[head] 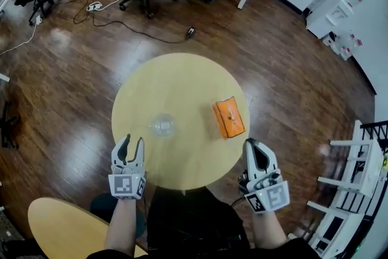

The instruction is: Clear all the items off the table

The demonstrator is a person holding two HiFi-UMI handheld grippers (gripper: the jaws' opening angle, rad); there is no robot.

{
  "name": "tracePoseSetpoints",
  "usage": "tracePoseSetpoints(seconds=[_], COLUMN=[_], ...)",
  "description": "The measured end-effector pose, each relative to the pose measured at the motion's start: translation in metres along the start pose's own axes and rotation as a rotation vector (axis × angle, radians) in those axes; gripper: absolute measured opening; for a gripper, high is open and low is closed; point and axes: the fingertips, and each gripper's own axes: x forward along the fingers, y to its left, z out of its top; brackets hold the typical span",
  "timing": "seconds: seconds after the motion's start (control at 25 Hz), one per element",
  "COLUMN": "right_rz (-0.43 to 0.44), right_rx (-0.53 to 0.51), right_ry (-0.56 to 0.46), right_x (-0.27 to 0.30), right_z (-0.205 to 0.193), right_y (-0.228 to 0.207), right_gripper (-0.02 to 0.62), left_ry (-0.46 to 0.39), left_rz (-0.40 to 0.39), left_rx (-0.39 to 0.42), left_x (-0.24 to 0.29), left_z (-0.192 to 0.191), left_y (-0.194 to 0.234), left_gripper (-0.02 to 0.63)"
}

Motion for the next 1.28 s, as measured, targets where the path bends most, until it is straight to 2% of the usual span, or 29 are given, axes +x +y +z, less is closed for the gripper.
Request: tracePoseSetpoints(seconds=[0.24,0.88,1.16,1.28], right_rz=[0.048,0.015,0.012,0.014], right_rx=[0.059,0.103,0.100,0.098], right_ry=[0.096,0.209,0.248,0.251], right_x=[0.010,0.006,0.009,0.012], right_z=[-0.033,-0.094,-0.100,-0.101], right_y=[0.019,-0.006,-0.013,-0.014], right_gripper=[0.002,0.002,0.002,0.002], left_ry=[0.095,0.048,0.017,0.014], left_rz=[0.020,0.025,0.021,0.017], left_rx=[0.006,0.025,0.009,0.000], left_x=[0.024,0.078,0.092,0.092], left_z=[-0.048,-0.064,-0.061,-0.062], left_y=[-0.002,0.000,0.000,-0.003], left_gripper=[0.152,0.129,0.064,0.002])
